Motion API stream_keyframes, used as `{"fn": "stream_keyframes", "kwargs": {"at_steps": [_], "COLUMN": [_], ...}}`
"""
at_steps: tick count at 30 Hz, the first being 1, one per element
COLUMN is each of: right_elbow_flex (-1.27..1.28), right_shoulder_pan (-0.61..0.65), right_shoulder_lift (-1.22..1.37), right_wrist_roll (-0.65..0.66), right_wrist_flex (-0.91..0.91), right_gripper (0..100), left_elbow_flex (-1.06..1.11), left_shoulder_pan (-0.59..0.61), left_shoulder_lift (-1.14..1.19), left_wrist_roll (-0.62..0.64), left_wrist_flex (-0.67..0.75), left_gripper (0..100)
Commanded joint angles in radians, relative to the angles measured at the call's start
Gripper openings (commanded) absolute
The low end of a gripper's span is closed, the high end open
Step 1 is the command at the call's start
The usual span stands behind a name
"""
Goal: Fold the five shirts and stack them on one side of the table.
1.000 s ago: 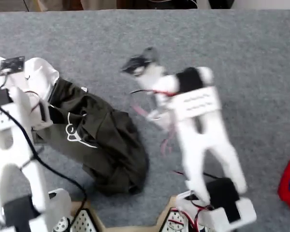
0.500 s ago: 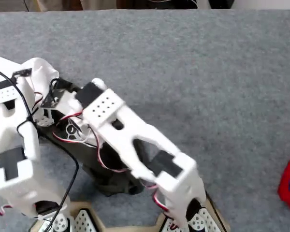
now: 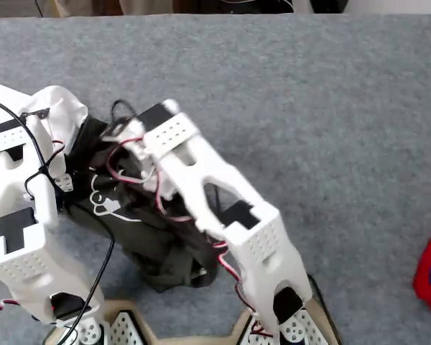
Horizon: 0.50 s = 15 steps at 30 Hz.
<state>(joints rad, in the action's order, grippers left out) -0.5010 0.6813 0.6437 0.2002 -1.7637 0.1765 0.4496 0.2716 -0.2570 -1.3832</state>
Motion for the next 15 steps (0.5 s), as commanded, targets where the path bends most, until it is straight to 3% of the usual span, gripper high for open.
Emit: {"fn": "stream_keyframes", "kwargs": {"at_steps": [1,9,15], "right_elbow_flex": [-0.045,-0.047,-0.047], "right_shoulder_pan": [-0.116,-0.366,-0.553], "right_shoulder_lift": [-0.131,-0.214,-0.223], "right_wrist_roll": [0.012,0.176,0.242], "right_wrist_flex": [-0.018,-0.017,0.043], "right_gripper": [0.5,0.5,0.5], "left_elbow_flex": [-0.04,-0.04,-0.04], "left_shoulder_pan": [-0.015,-0.098,-0.138], "left_shoulder_lift": [-0.008,-0.002,-0.004], "left_wrist_roll": [-0.055,-0.181,-0.192], "left_wrist_flex": [-0.002,-0.127,-0.149], "left_gripper": [2,2,2]}}
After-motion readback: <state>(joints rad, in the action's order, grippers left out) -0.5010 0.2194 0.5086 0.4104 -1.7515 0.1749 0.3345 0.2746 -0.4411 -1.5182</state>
